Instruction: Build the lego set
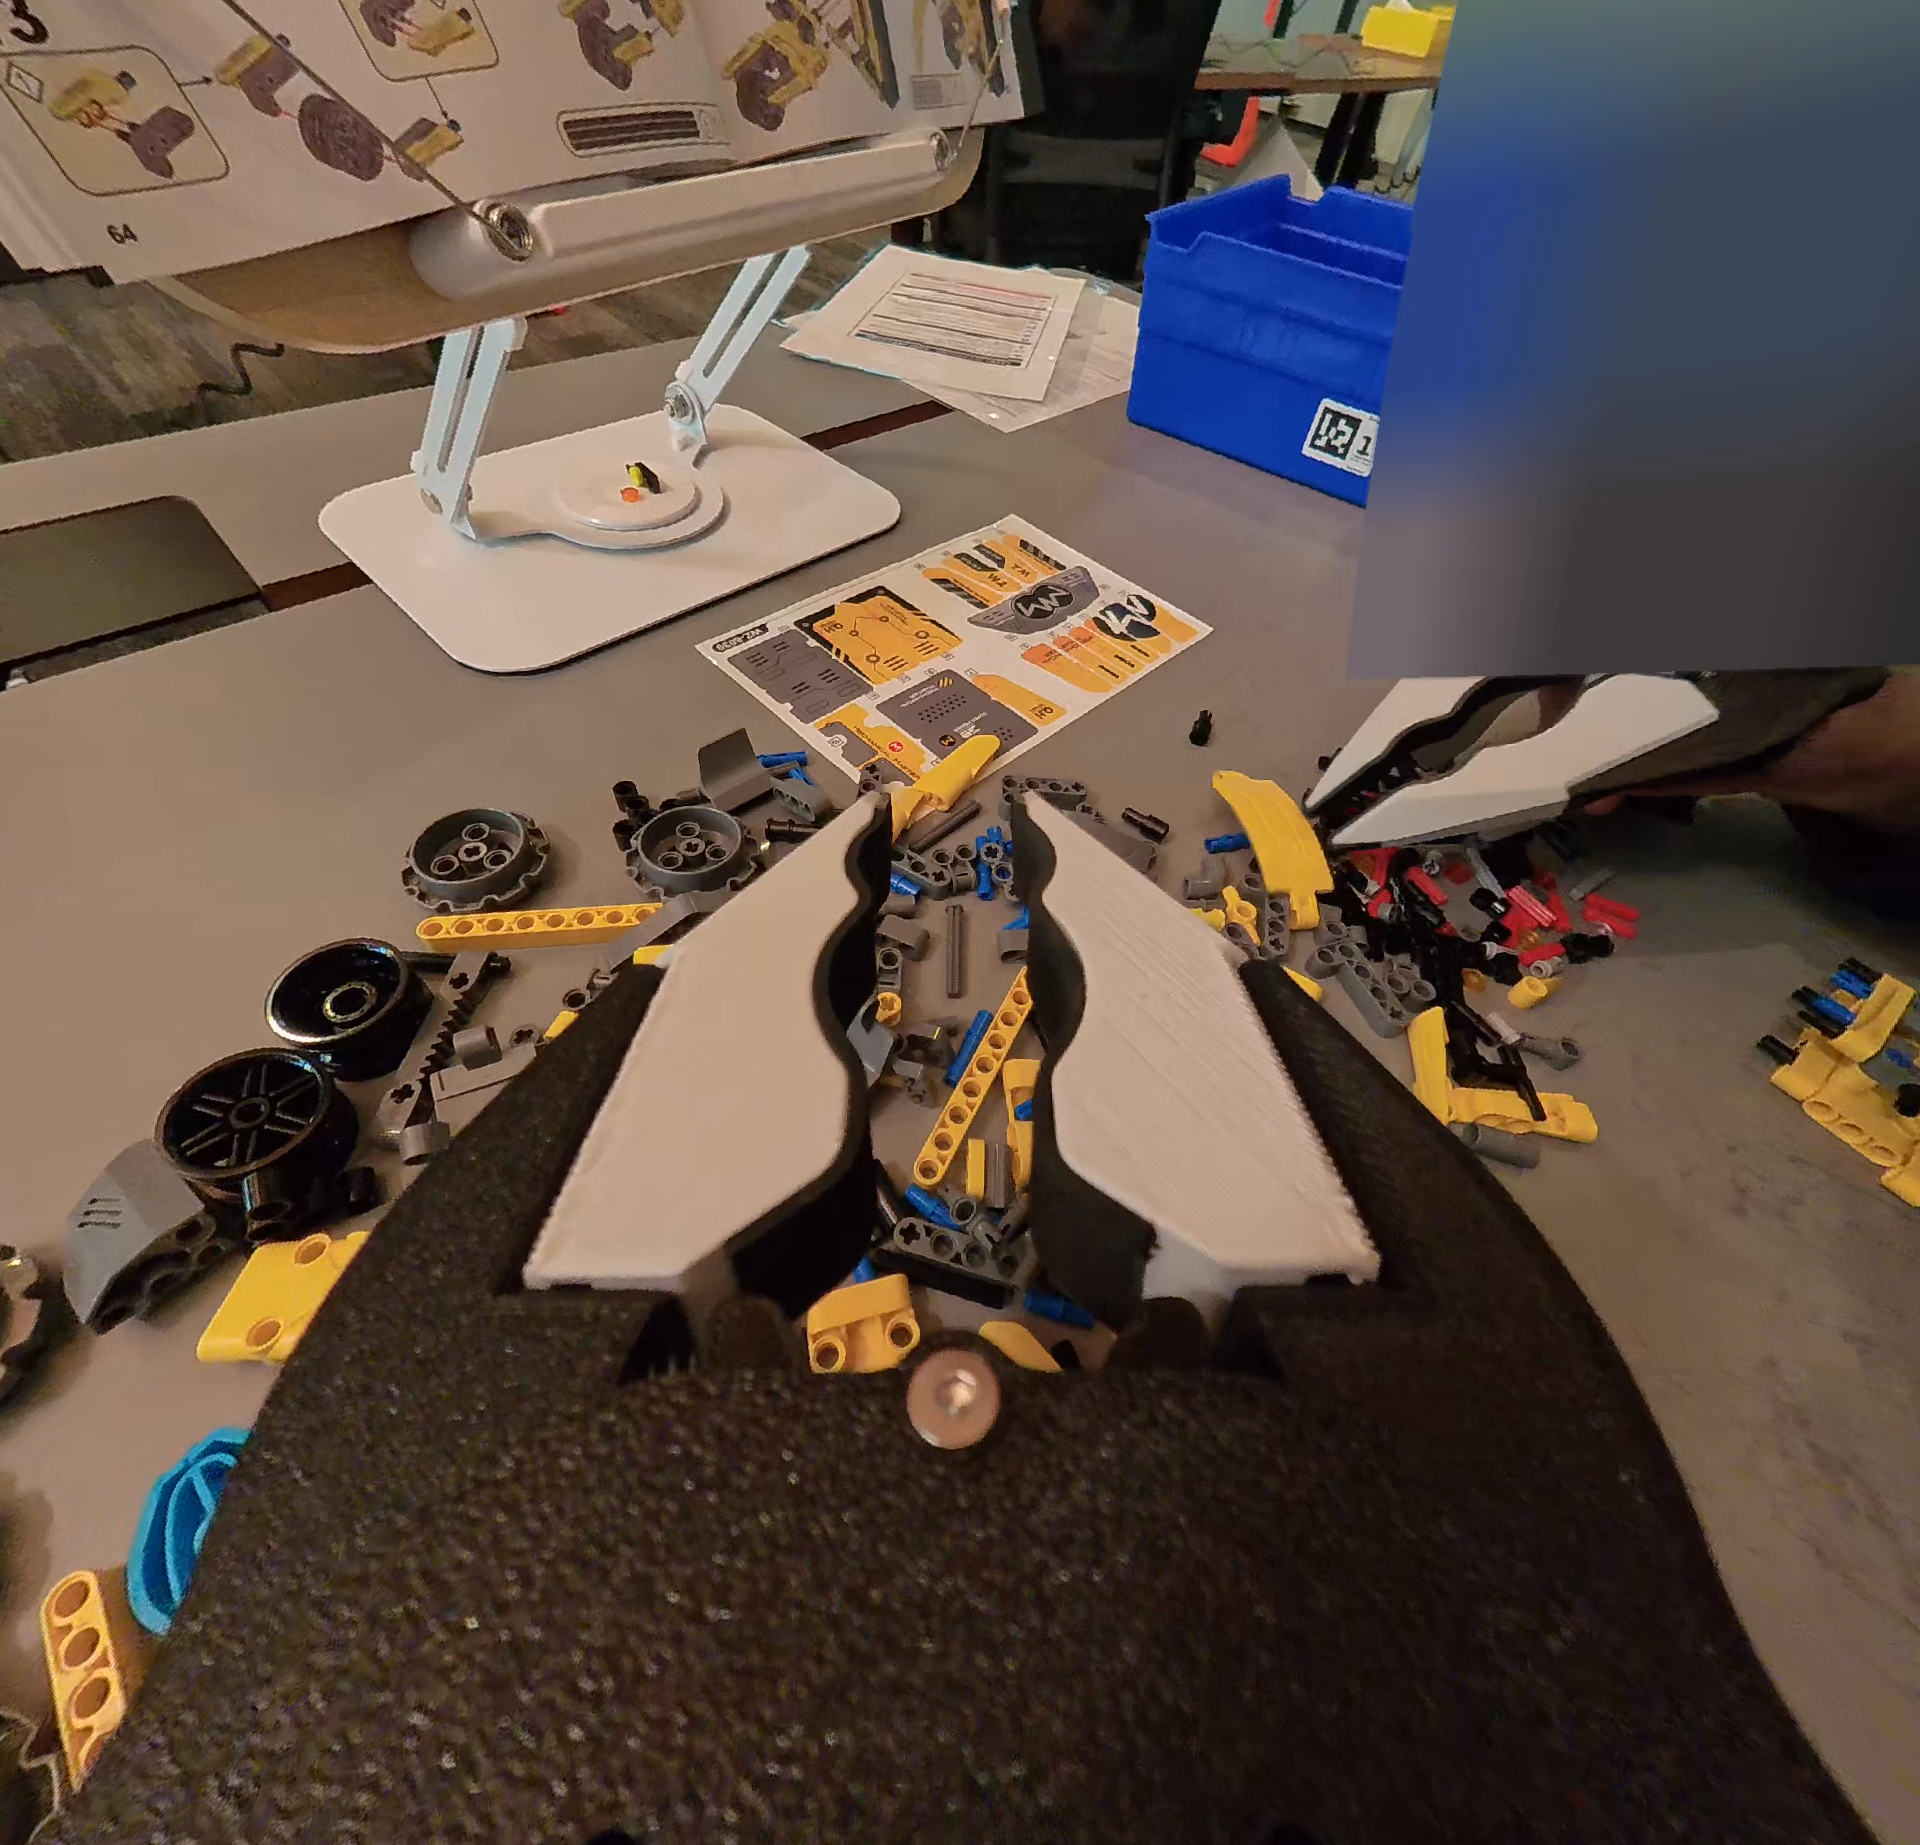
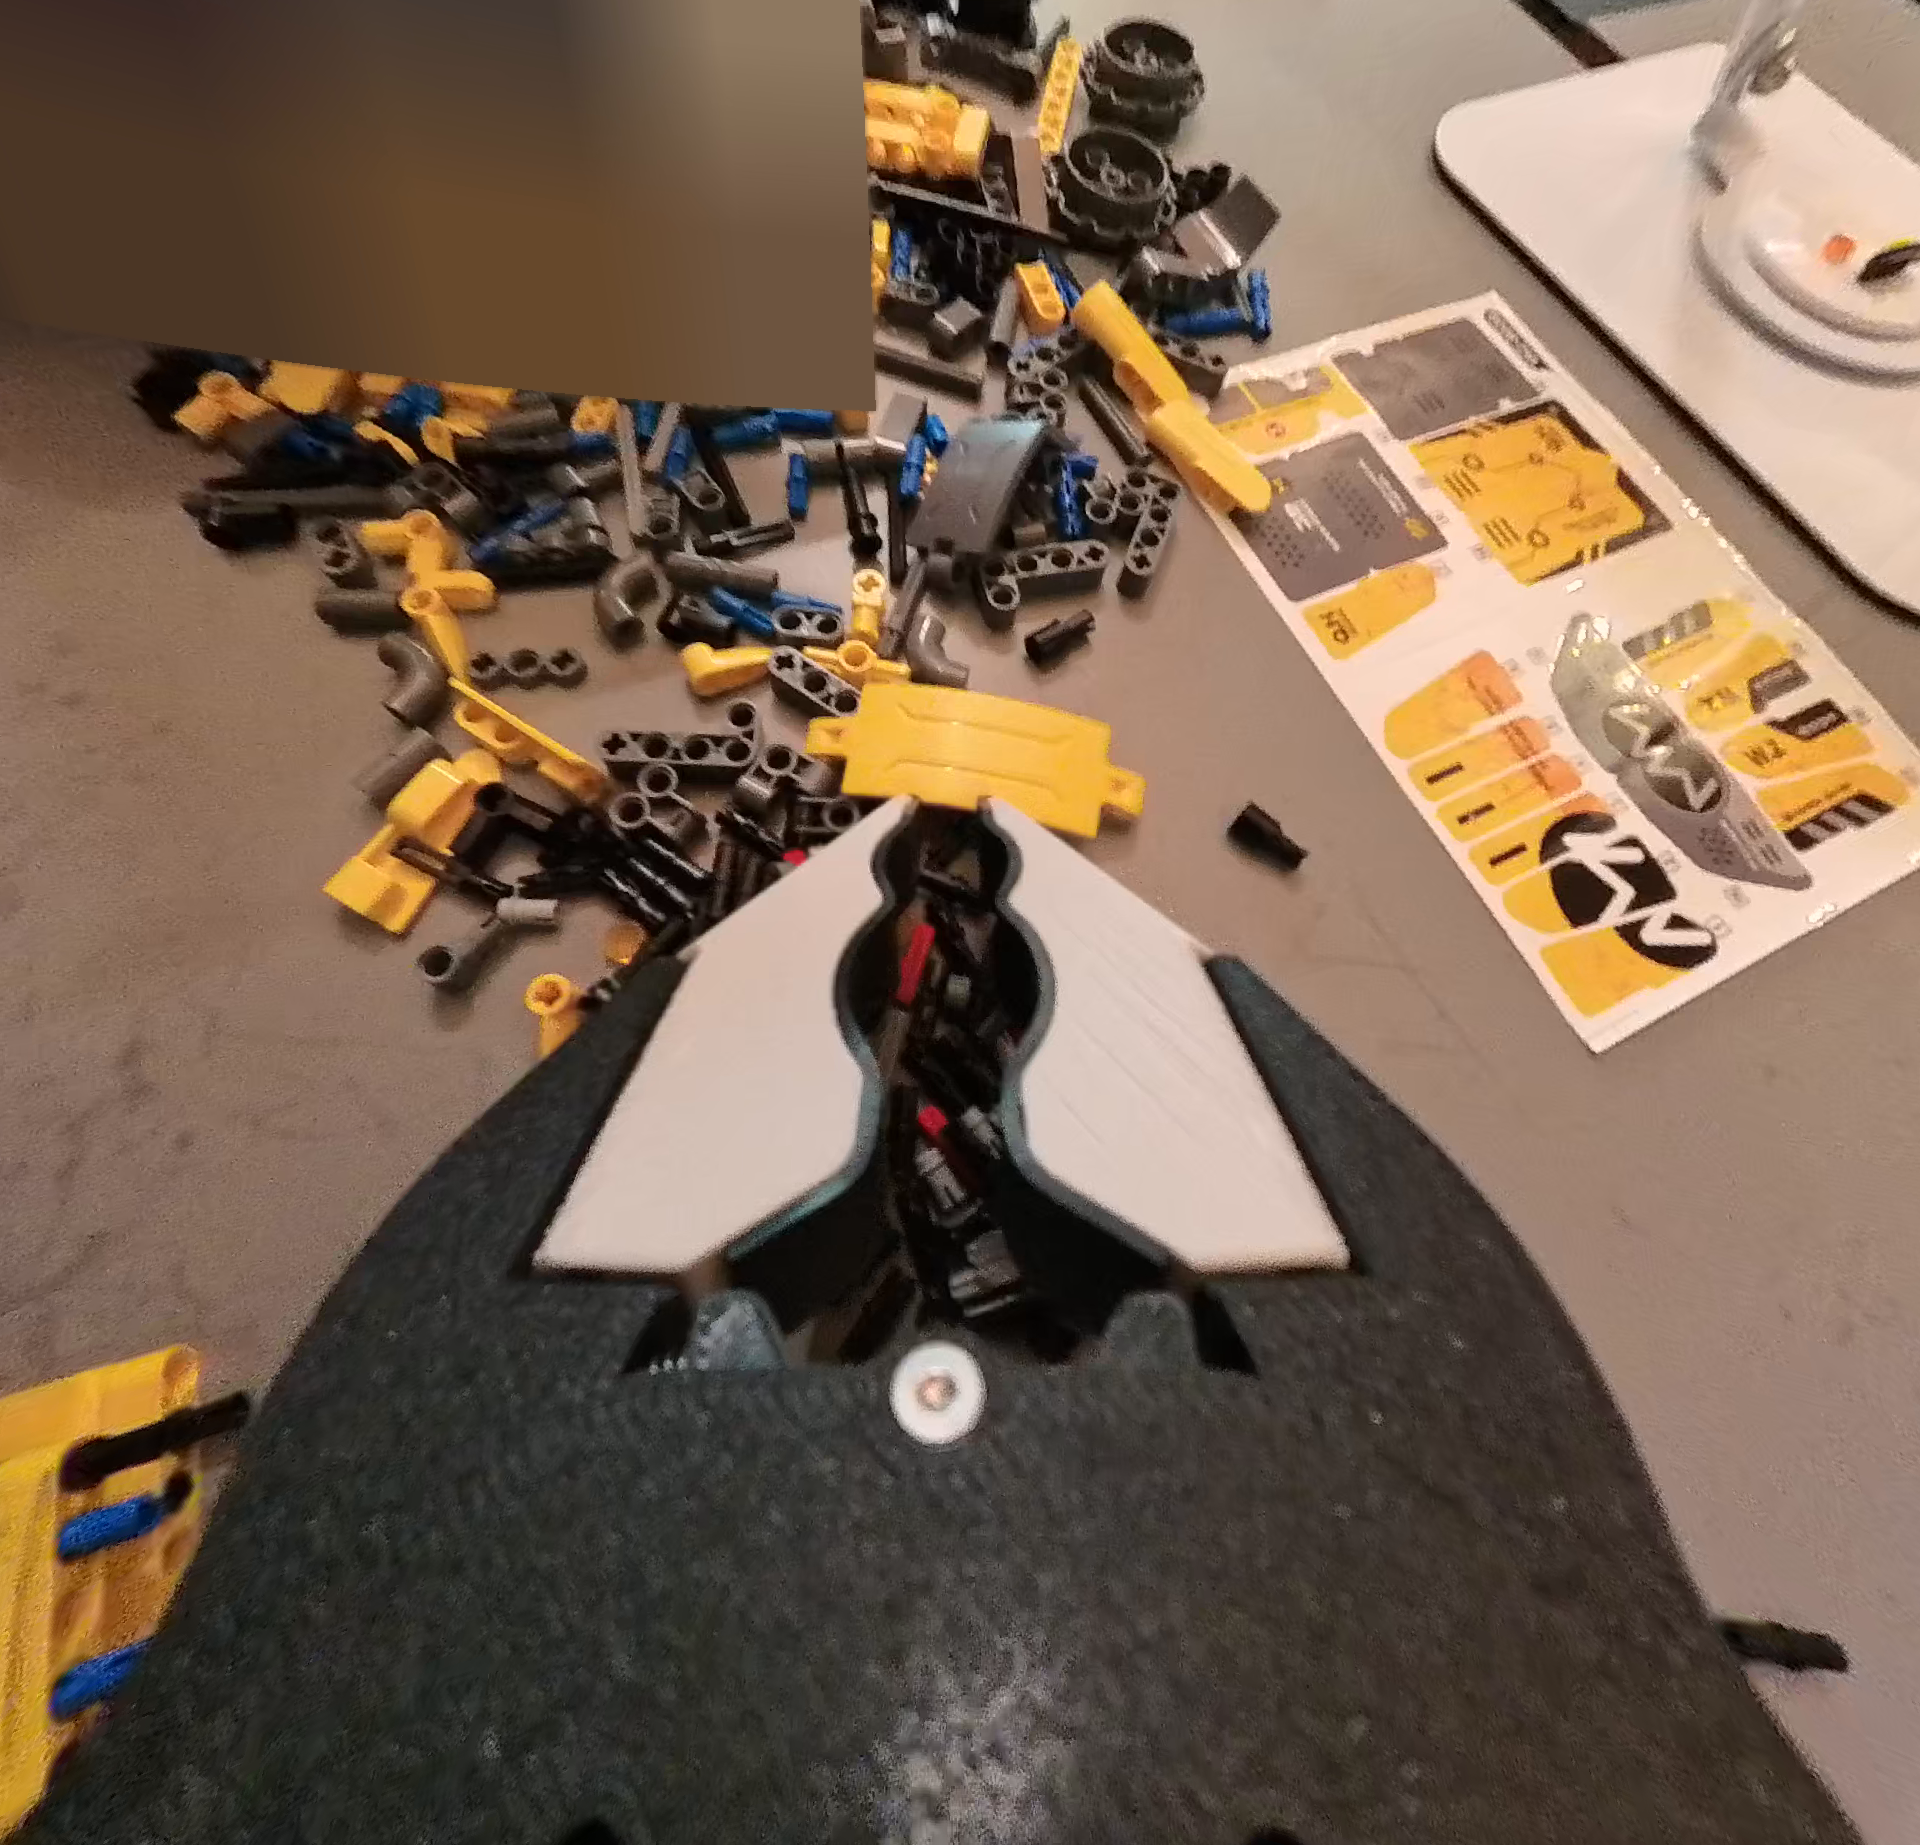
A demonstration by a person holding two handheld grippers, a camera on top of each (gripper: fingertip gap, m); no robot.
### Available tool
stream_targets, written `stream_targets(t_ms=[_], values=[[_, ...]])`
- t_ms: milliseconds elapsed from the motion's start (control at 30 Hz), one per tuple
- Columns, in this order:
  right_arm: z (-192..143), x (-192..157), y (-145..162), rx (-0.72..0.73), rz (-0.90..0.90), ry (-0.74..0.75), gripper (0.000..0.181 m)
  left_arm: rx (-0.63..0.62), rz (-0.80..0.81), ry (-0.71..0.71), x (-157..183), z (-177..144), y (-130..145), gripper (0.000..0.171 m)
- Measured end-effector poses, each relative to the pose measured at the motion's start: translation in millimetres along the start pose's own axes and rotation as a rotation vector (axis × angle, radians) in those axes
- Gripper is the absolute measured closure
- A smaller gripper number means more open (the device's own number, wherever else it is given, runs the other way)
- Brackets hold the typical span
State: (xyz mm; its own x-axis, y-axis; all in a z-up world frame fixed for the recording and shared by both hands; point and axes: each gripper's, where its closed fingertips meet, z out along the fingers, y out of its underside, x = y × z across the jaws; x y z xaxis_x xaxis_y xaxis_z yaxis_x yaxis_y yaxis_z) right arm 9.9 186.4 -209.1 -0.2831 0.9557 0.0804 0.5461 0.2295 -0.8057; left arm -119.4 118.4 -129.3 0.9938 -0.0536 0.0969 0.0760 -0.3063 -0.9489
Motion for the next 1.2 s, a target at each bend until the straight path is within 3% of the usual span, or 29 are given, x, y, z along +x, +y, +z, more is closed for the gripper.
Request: stream_targets(t_ms=[300,500,633,700,767,867,1033,1100,1200], values=[[0.2,9.3,9.4,-0.057,0.016,0.06,0.171,-0.004,0.084,-0.037,5.5,-3.5,-4.7,0.149],[-8.3,5.8,-7.8,0.008,-0.01,0.078,0.171,-0.007,0.1,-0.092,1.7,-8.9,-6.4,0.149],[-12.2,0.1,-18.1,0.051,-0.034,0.077,0.171,-0.035,0.092,-0.245,-20.7,-33.0,-3.9,0.149],[-13.2,-3.6,-21.3,0.064,-0.038,0.07,0.171,0.003,0.064,-0.241,-10.4,-54.0,-2.8,0.149],[-13.8,-7.3,-24.9,0.079,-0.048,0.063,0.171,0.001,0.026,-0.212,4.2,-72.5,10.5,0.15],[-12.9,-9.3,-26.1,0.078,-0.07,0.071,0.171,-0.127,-0.06,-0.163,26.1,-92.6,50.3,0.15],[-10.1,-12.6,-24.9,0.066,-0.092,0.068,0.171,-0.303,-0.059,-0.303,26.1,-127.0,104.2,0.157],[-9.2,-13.3,-24.6,0.063,-0.094,0.067,0.171,-0.34,-0.065,-0.299,26.2,-130.1,117.7,0.167],[-9.0,-13.8,-24.8,0.065,-0.095,0.067,0.171,-0.384,-0.074,-0.309,20.9,-127.7,131.0,0.167]])
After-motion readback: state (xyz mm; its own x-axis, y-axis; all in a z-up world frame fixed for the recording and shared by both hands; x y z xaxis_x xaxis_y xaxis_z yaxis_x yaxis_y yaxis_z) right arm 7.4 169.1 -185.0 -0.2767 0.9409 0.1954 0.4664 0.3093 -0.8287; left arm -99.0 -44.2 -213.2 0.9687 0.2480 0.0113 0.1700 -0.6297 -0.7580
